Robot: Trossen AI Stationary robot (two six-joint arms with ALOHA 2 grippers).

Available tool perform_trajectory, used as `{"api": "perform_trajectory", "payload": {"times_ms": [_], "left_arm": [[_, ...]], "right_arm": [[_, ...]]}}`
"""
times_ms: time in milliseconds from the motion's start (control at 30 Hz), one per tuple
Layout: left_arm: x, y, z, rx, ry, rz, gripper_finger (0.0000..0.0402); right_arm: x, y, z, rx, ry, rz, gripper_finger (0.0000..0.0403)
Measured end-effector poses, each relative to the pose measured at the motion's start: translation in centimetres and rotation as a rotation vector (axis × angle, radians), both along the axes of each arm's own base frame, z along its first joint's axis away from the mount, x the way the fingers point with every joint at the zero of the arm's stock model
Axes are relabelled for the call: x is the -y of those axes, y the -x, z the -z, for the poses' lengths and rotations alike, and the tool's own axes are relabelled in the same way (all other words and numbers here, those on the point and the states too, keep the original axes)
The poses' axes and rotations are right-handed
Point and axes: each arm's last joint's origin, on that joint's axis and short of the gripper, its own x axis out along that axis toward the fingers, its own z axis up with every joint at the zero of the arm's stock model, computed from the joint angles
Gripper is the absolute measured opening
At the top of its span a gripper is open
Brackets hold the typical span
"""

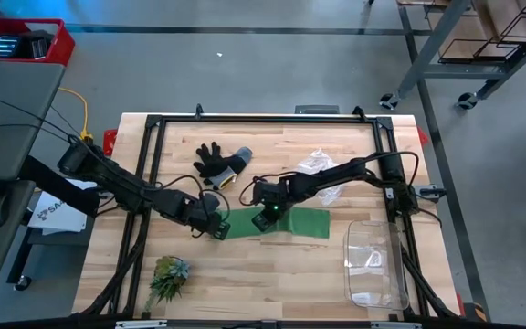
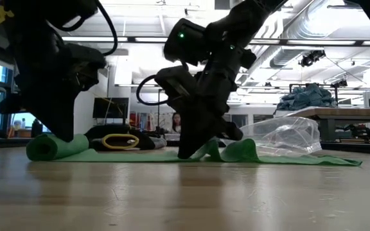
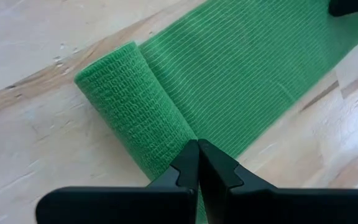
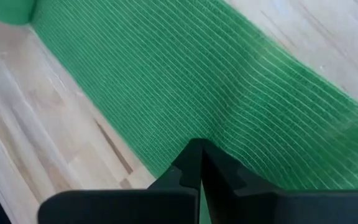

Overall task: Roll bandage
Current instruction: Roll the green bandage

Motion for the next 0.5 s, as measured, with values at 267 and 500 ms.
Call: {"api": "perform_trajectory", "payload": {"times_ms": [267,500], "left_arm": [[-0.42,-0.14,0.02,-0.006,0.016,-0.005,0.0],[-0.67,-0.49,-0.23,0.032,0.047,-0.012,0.0]], "right_arm": [[0.0,0.15,0.03,-0.017,0.0,0.008,0.0],[0.03,0.15,0.07,-0.016,0.006,0.008,0.0]]}}
